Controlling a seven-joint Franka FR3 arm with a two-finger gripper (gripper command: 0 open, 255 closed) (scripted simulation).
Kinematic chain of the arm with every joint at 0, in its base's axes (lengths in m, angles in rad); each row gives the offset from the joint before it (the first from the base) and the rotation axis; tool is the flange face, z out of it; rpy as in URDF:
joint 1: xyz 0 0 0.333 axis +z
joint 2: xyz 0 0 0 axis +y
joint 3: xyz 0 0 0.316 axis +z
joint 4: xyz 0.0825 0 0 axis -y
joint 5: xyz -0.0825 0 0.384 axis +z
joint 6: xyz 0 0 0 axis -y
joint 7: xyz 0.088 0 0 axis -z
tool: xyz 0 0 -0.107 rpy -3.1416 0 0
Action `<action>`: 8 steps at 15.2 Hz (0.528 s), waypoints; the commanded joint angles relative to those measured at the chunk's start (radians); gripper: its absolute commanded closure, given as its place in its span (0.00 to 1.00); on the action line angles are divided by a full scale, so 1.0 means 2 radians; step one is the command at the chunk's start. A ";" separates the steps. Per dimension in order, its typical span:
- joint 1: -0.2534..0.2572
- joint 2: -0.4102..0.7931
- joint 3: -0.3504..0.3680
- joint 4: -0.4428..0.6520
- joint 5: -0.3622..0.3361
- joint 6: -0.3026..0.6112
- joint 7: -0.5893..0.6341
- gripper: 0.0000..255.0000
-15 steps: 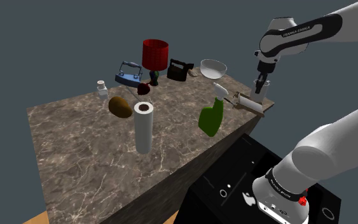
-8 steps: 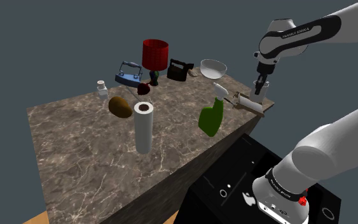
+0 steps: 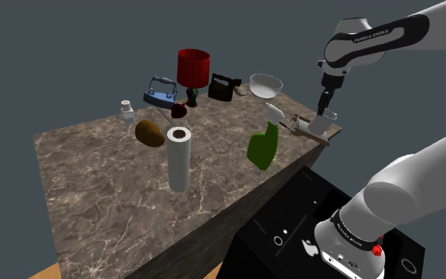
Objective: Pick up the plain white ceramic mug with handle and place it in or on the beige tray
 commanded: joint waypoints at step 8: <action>0.003 -0.011 0.009 0.033 0.004 -0.045 0.000 0.00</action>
